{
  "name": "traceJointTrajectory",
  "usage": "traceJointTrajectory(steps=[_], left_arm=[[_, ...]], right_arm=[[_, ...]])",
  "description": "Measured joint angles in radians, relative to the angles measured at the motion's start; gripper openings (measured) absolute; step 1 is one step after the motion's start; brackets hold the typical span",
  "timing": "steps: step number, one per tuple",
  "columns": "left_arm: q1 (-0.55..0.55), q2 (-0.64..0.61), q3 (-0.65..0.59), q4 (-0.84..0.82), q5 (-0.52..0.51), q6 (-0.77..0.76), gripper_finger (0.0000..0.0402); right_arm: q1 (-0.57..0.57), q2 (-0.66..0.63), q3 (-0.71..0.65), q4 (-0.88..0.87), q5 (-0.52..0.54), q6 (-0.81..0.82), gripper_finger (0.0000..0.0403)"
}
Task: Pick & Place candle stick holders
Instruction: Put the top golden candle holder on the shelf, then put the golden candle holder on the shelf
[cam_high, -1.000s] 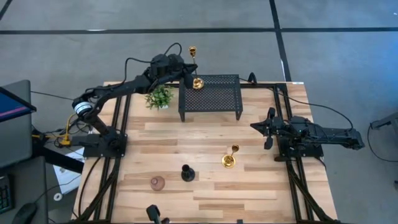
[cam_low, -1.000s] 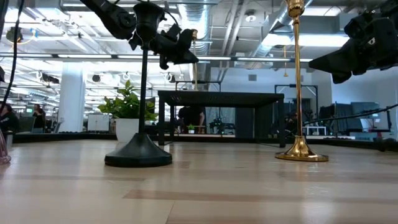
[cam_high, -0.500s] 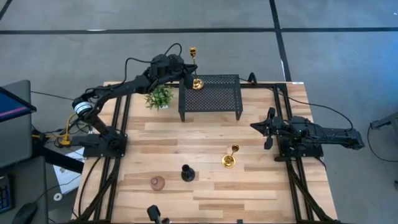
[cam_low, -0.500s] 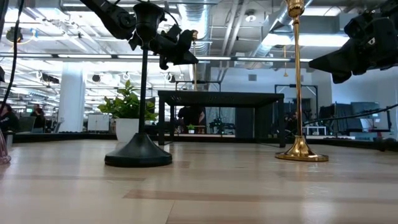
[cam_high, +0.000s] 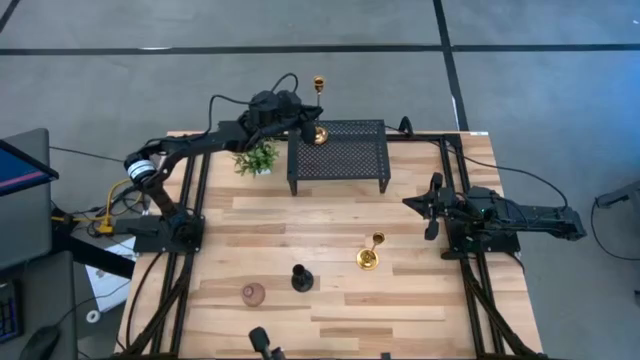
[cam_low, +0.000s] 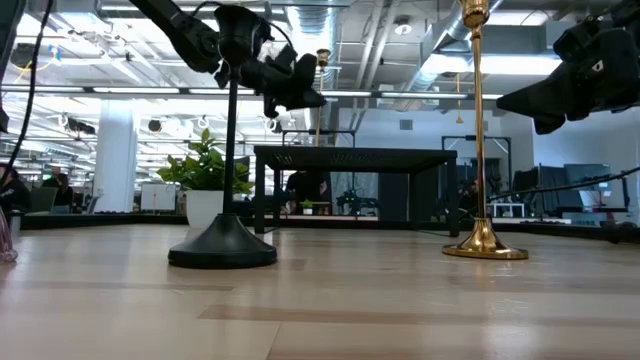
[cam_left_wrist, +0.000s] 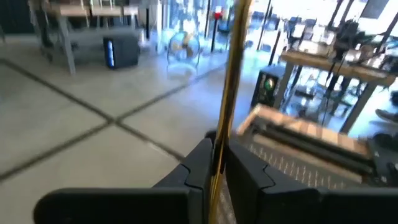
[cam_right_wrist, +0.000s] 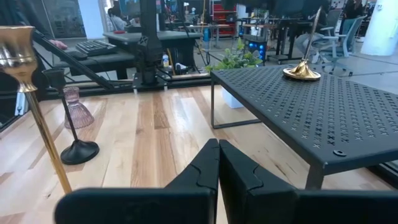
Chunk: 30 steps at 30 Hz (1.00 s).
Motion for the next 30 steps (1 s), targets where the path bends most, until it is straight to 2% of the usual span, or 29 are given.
traceJointTrajectory(steps=[10,21,25,30], left_arm=[[0.001,0.009,-0.003,0.007,-0.002,-0.03,0.0098],[0.001,-0.002,-0.003,-0.026,-0.002,-0.014,0.018],[-0.002,-0.042,-0.008,-0.065,-0.003,0.046,0.0196],[-0.004,-0.136,-0.035,-0.108,-0.002,0.052,0.0198]], right_arm=[[0.0,0.0,0.0,0.0,-0.003,0.0,0.0],[0.0,0.0,0.0,0.0,-0.003,0.0,0.0],[0.0,0.0,0.0,0.0,-0.003,0.0,0.0],[-0.001,0.0,0.0,0.0,-0.003,0.0,0.0]])
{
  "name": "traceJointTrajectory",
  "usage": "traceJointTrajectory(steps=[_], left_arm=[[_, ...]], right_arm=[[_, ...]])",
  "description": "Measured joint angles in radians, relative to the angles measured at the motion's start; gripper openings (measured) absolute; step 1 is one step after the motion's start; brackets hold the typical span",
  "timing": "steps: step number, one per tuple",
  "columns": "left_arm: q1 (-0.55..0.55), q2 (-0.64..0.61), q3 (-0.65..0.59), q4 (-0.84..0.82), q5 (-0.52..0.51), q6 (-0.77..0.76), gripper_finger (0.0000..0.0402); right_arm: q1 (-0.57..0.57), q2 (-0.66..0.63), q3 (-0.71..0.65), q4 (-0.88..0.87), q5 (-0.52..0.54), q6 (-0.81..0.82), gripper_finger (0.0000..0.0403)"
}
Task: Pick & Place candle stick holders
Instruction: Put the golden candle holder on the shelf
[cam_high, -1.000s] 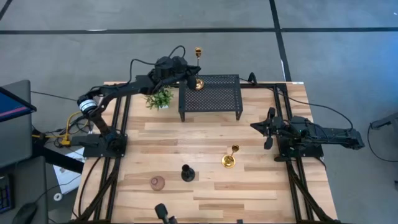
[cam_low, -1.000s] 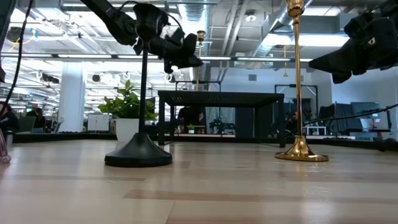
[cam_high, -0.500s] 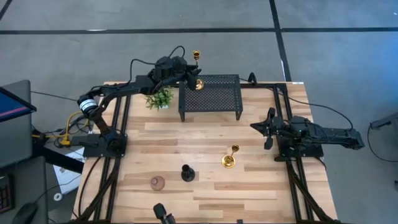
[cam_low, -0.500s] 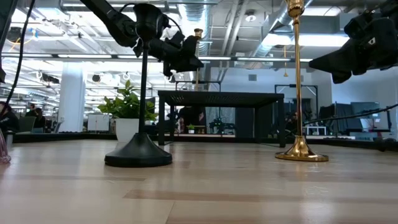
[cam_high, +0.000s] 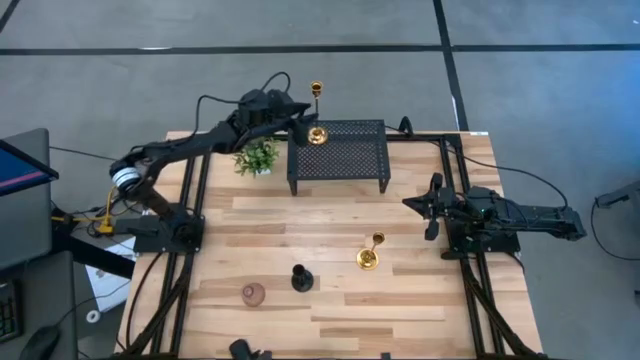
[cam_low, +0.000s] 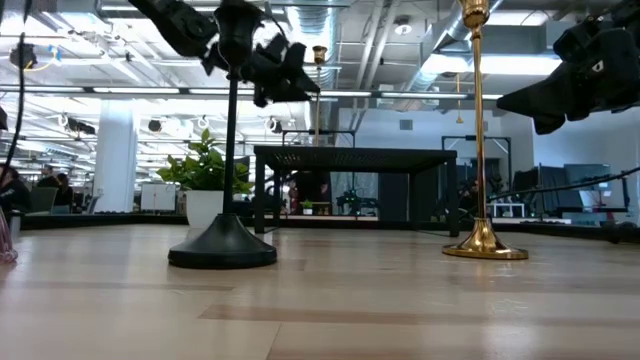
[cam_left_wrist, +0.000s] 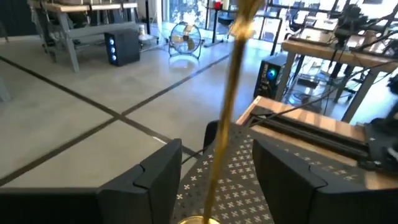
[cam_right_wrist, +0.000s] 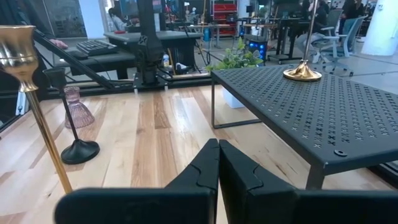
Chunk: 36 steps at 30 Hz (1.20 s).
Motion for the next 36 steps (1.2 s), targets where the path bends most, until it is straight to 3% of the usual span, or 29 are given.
traceJointTrajectory(steps=[10,20,27,36], left_arm=[[0.0,-0.29,-0.16,-0.119,0.011,0.044,0.0195],[-0.001,-0.594,-0.344,-0.123,0.211,0.06,0.0147],[-0.001,-0.686,-0.447,-0.136,0.375,0.06,0.0088],[-0.031,-0.727,-0.596,-0.14,0.415,0.053,0.0006]], right_arm=[[0.001,0.0,0.0,0.0,0.0,0.0,0.0],[0.001,0.0,0.0,0.0,-0.001,0.0,0.0],[0.001,0.0,0.0,0.0,-0.001,0.0,0.0],[0.001,0.0,0.0,0.0,-0.001,0.0,0.0]])
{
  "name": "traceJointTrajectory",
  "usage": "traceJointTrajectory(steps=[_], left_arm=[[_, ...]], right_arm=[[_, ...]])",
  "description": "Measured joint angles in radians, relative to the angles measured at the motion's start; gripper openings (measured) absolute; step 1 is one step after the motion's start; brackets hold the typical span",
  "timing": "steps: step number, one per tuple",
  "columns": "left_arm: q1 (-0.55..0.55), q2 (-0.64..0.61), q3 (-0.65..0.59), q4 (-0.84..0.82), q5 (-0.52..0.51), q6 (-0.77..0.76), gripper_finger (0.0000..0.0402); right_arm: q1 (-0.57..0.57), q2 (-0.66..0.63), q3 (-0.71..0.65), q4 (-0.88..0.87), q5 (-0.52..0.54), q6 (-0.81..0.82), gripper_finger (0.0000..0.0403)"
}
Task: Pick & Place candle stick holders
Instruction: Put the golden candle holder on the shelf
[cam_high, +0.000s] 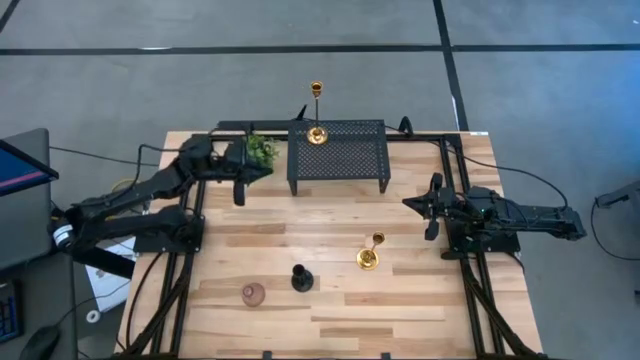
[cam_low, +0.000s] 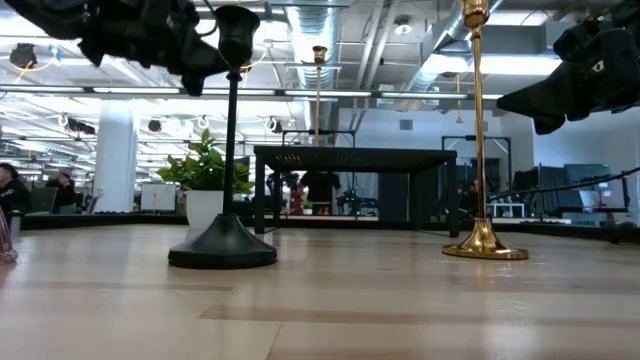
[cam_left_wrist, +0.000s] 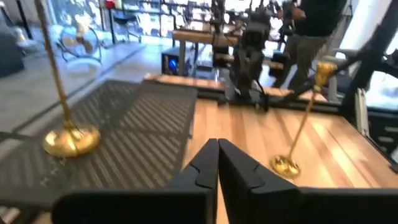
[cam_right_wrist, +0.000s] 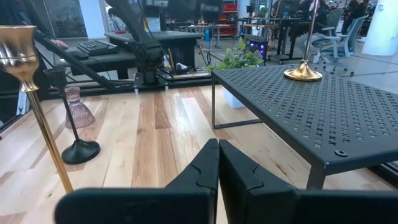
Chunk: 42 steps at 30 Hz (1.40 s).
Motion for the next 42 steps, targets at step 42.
traceJointTrajectory(steps=[42], left_arm=[[-0.208,-0.16,-0.248,0.031,-0.118,0.168,0.0003]], right_arm=[[0.0,0.0,0.0,0.0,-0.001,0.0,0.0]])
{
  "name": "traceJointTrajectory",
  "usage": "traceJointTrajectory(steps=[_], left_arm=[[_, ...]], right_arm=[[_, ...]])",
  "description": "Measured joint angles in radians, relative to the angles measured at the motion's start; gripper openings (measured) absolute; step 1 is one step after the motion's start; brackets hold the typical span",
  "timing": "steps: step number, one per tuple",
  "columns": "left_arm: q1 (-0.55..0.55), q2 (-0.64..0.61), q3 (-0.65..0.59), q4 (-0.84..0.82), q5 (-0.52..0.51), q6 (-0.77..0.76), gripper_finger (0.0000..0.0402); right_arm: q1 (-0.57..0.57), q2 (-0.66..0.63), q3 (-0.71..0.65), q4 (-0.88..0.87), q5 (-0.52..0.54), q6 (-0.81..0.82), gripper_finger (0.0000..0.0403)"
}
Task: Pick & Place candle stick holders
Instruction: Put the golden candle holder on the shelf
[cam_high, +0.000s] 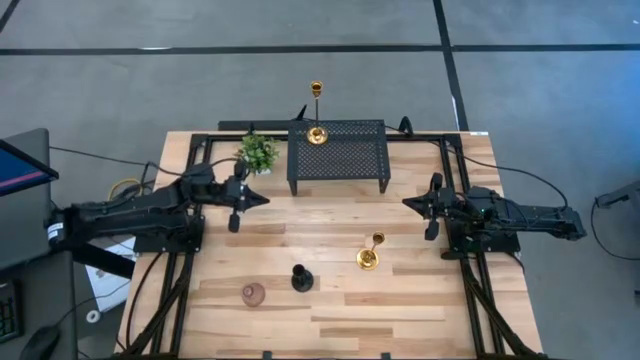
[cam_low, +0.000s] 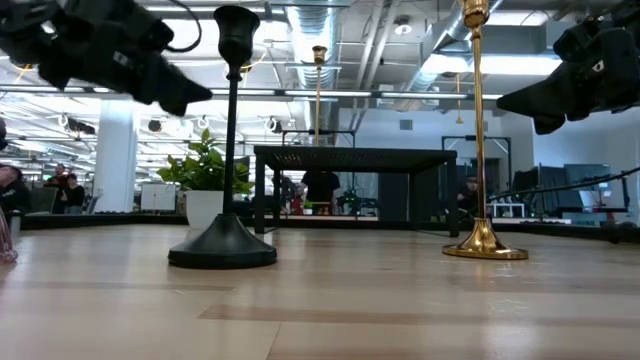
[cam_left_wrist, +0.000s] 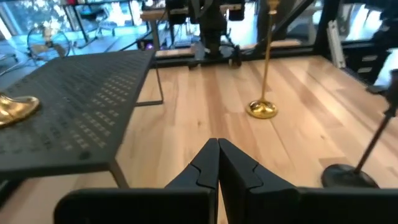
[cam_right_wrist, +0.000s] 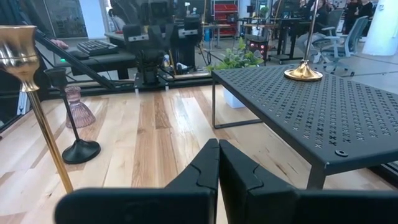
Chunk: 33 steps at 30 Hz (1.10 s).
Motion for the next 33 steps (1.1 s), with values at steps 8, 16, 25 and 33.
traceJointTrajectory(steps=[8,16,25,33], left_arm=[[0.0,-0.074,-0.108,0.103,0.008,-0.041,0.0005],[0.0,-0.076,-0.133,0.111,0.007,-0.067,0.0007],[0.0,-0.075,-0.133,0.113,0.002,-0.052,0.0008],[-0.001,-0.075,-0.132,0.144,0.002,-0.012,0.0005]], right_arm=[[0.001,0.0,0.0,-0.001,0.0,0.0,0.0],[0.001,0.0,0.0,-0.008,0.0,0.0,0.0],[0.0,0.0,0.0,-0.008,-0.027,0.019,0.0],[0.012,0.0,0.0,0.005,-0.219,0.018,0.0]])
